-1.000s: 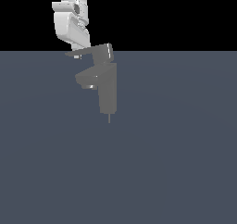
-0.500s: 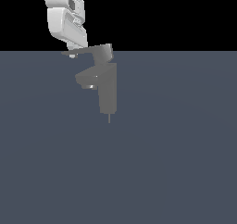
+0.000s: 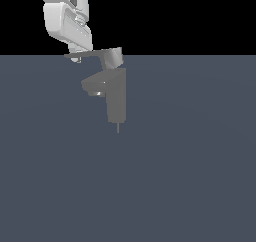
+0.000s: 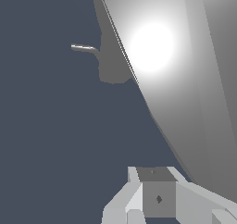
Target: Turn on the faucet by rotating a designated handle.
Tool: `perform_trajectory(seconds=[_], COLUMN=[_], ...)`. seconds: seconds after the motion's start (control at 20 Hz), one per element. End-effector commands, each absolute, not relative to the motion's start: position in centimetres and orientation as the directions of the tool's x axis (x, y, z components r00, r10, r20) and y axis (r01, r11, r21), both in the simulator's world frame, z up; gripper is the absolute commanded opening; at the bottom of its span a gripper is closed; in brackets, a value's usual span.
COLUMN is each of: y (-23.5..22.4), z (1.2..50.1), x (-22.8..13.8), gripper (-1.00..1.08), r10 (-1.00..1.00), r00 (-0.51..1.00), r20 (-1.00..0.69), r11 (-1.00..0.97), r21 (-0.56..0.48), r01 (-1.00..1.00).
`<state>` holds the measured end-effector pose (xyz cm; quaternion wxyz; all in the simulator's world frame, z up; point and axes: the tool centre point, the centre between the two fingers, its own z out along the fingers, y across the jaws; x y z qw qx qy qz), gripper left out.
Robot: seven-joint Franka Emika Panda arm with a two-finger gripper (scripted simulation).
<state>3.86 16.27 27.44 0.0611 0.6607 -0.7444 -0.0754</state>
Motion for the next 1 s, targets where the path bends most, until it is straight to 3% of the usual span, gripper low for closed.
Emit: perform_trajectory(seconds=[0.0,0.95], y=[16.3,15.2], z=[27.7,28.2], x=[3.0,-0.9], gripper=[-1.0,-1.0], r10=[-0.993,-0.992], r00=[-0.119,-0.126], r20=[-0.006,-0.006], r11=[0.116,0.123], r21=[0.196,0.198], r01=[-0.974,-0.972])
